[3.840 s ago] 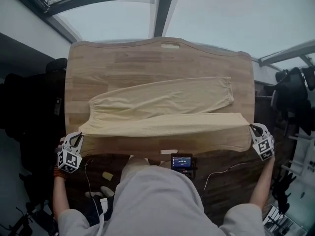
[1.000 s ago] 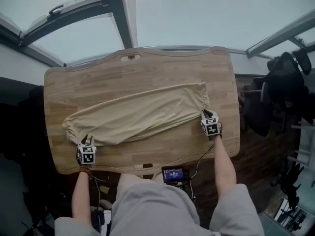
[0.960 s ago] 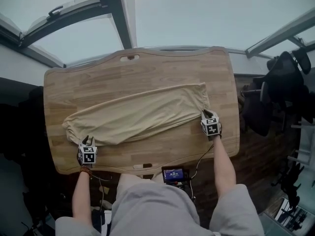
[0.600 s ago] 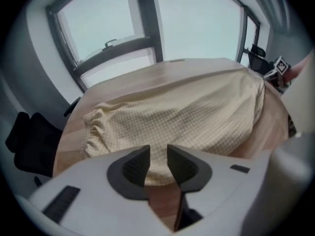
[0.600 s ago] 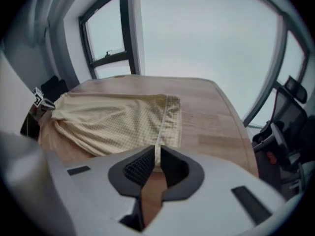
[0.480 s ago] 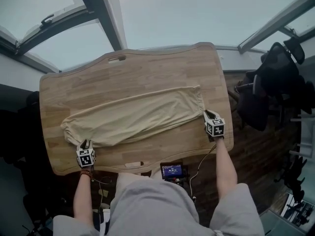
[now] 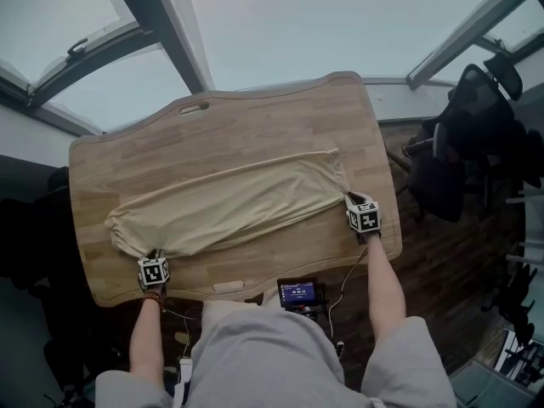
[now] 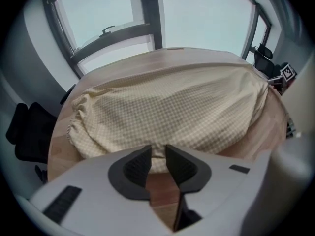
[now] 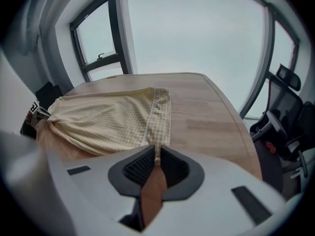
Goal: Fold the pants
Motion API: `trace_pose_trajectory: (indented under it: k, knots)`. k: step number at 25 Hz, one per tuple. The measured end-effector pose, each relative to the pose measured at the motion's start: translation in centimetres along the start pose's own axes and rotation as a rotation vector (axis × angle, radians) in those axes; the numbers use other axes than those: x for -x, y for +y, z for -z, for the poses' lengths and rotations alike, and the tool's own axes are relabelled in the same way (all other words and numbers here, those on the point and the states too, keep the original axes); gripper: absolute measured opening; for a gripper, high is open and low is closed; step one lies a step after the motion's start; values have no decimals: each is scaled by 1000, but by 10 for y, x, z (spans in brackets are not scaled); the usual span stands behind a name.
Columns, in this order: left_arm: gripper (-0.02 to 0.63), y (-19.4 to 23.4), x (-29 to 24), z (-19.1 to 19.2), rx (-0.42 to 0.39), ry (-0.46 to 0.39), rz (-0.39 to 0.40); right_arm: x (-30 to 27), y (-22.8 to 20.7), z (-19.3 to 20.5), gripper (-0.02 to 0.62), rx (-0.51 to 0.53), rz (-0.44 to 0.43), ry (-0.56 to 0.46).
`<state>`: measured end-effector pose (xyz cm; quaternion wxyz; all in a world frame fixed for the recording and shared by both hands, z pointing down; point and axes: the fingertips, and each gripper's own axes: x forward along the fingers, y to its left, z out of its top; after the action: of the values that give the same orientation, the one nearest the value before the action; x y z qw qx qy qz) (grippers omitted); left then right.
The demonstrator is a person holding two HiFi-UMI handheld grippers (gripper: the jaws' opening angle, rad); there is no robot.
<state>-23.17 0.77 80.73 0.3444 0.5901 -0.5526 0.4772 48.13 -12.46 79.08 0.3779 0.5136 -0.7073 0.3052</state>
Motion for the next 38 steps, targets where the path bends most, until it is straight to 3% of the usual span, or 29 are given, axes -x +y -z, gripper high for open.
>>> trace_pose_trajectory:
  k: [3, 8, 14, 20, 24, 26, 27, 29, 33, 35, 38]
  knots:
    - [98, -3, 4, -5, -28, -12, 11, 8, -3, 6, 43, -48, -49, 35]
    - [97, -8, 14, -14, -22, -98, 26, 17, -14, 3, 141, -298, -96, -81]
    - [97, -11, 3, 4, 44, -34, 38, 8, -11, 14, 175, -435, -44, -63]
    - [94, -16, 4, 10, 121, -27, 51, 6, -13, 15, 176, -590, -63, -112]
    - [94, -34, 0, -2, 111, -31, 81, 12, -38, 24, 129, -657, 21, -113]
    - [94, -17, 7, -3, 132, -69, 60, 9, -35, 24, 124, -665, 32, -95]
    - [94, -1, 12, -2, 183, -97, 44, 7, -31, 23, 121, -668, 30, -84]
    - [94, 41, 21, 5, 361, -165, -4, 4, -25, 23, 108, -676, 29, -65]
    - [95, 136, 34, 31, 835, -272, -99, 11, -24, 16, 73, -663, 48, -53]
    - [95, 171, 31, 38, 1008, -318, -91, 16, -21, 9, 61, -655, 57, -54]
    - [117, 194, 16, 36, 1156, -361, 10, 30, -17, 1, 54, -651, 81, -59]
